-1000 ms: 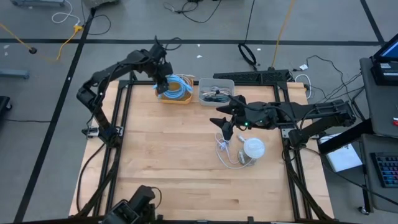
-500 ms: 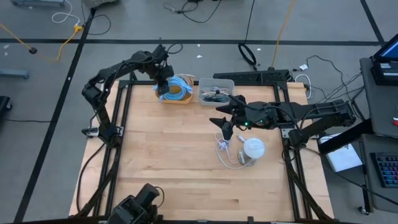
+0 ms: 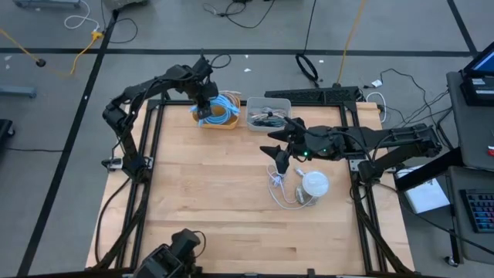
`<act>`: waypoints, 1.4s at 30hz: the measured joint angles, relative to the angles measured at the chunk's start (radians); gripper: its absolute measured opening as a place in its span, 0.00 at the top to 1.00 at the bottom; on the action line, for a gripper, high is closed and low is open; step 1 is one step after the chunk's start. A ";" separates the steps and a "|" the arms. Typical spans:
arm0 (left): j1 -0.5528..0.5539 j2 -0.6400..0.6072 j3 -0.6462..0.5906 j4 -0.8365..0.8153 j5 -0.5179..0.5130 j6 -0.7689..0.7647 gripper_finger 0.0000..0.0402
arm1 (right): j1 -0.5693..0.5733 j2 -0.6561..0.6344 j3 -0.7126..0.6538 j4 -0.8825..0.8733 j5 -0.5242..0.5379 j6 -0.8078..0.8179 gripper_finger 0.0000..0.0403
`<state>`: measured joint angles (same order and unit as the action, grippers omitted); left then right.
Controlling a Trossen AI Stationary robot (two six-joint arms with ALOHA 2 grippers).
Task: Pick & Place USB Port
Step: Put the blue HDMI cable into the yellow bin
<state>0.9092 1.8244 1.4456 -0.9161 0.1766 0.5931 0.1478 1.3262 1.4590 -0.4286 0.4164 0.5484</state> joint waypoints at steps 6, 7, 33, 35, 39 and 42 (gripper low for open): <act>0.002 0.002 0.000 0.003 -0.047 -0.020 0.75 | 0.000 0.000 0.000 0.004 0.000 -0.004 0.32; 0.001 0.002 0.000 0.000 -0.047 -0.026 0.72 | 0.000 0.000 0.000 0.004 0.000 -0.005 0.32; -0.072 -0.156 -0.002 0.037 -0.193 -0.042 0.67 | -0.018 0.000 0.000 0.006 -0.002 -0.019 0.32; -0.074 -0.175 -0.002 0.037 -0.144 -0.070 0.74 | -0.018 0.000 0.000 0.006 -0.002 -0.022 0.32; -0.064 -0.182 0.000 0.014 0.078 -0.129 0.97 | -0.018 0.000 0.000 0.006 0.000 -0.022 0.32; -0.037 -0.174 0.000 0.036 0.121 -0.165 0.99 | -0.018 0.000 0.000 0.006 0.000 -0.019 0.32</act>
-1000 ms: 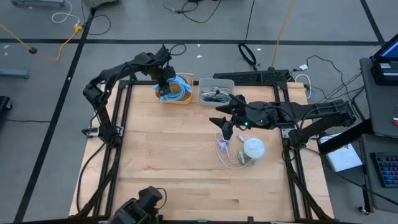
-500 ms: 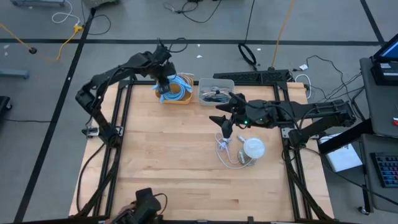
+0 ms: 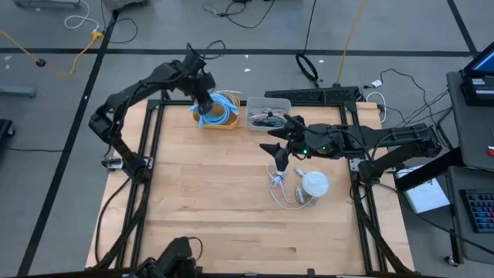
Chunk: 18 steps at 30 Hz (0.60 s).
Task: Pick & Place USB Port
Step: Put the blue HDMI cable into the yellow bin
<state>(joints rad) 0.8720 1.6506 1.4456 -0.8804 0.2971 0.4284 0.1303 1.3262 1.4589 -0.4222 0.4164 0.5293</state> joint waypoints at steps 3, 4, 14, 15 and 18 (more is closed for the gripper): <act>0.043 0.017 -0.001 0.022 0.010 -0.018 1.00 | 0.000 0.000 0.000 0.001 0.000 0.000 0.32; 0.058 0.017 -0.002 0.021 0.024 -0.020 1.00 | 0.000 0.000 0.000 0.003 0.000 0.002 0.32; 0.167 0.069 0.000 0.013 0.322 -0.091 1.00 | 0.002 0.000 0.000 0.005 0.001 0.009 0.32; 0.168 0.074 -0.001 0.003 0.349 -0.092 1.00 | 0.002 0.000 0.000 0.005 0.001 0.009 0.32; 0.167 0.079 -0.001 -0.001 0.439 -0.086 1.00 | 0.002 0.000 0.000 0.004 0.001 0.009 0.32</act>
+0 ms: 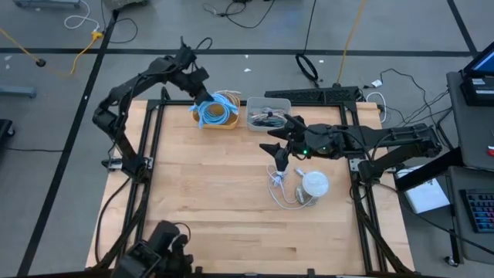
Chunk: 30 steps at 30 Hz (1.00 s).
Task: Pick & Place USB Port
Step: Put the blue HDMI cable into the yellow bin
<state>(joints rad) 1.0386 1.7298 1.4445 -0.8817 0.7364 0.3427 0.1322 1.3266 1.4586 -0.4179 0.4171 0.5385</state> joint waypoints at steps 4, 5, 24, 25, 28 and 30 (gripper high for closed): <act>-0.013 0.001 0.000 -0.025 0.061 0.028 1.00 | 0.000 0.000 0.000 0.000 0.000 0.000 0.32; -0.014 0.001 0.000 -0.033 0.061 0.039 1.00 | 0.000 0.000 0.000 0.000 0.000 0.000 0.32; -0.005 0.105 0.000 0.032 -0.059 0.067 1.00 | 0.000 0.000 0.000 -0.006 0.000 -0.009 0.32; -0.002 0.104 0.000 0.045 -0.064 0.060 1.00 | 0.000 0.000 0.000 -0.006 0.000 -0.009 0.32; 0.013 0.106 0.000 0.065 -0.071 0.046 1.00 | 0.000 0.000 0.000 -0.006 0.000 -0.016 0.32; 0.018 0.115 0.001 0.072 -0.070 0.039 1.00 | 0.000 0.000 0.000 -0.006 0.000 -0.019 0.32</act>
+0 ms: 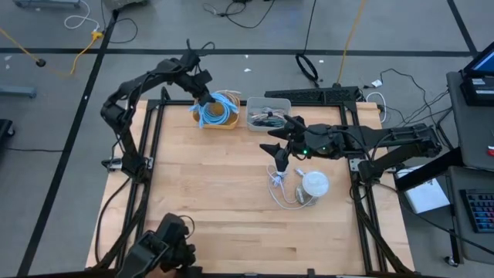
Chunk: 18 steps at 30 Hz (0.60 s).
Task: Pick & Place USB Port
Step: Put the blue HDMI cable into the yellow bin
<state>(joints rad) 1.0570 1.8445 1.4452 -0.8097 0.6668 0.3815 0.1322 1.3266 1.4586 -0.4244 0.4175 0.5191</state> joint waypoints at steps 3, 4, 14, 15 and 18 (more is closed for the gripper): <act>0.009 0.025 0.000 -0.008 0.005 0.000 1.00 | 0.000 0.000 0.000 0.001 0.000 -0.004 0.32; 0.009 0.035 0.000 -0.011 0.006 0.000 1.00 | 0.000 0.000 0.000 0.001 0.000 -0.006 0.32; -0.014 0.102 0.000 0.004 -0.018 0.007 1.00 | 0.000 0.000 0.000 0.001 0.000 -0.007 0.32; -0.016 0.106 0.000 0.007 -0.017 0.007 1.00 | 0.000 0.000 0.000 0.001 0.000 -0.007 0.32; -0.018 0.109 0.000 0.005 -0.016 0.009 1.00 | 0.000 0.000 0.000 0.001 0.000 -0.008 0.32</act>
<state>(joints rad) 1.0387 1.9537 1.4456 -0.8051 0.6506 0.3901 0.1319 1.3266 1.4586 -0.4236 0.4172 0.5114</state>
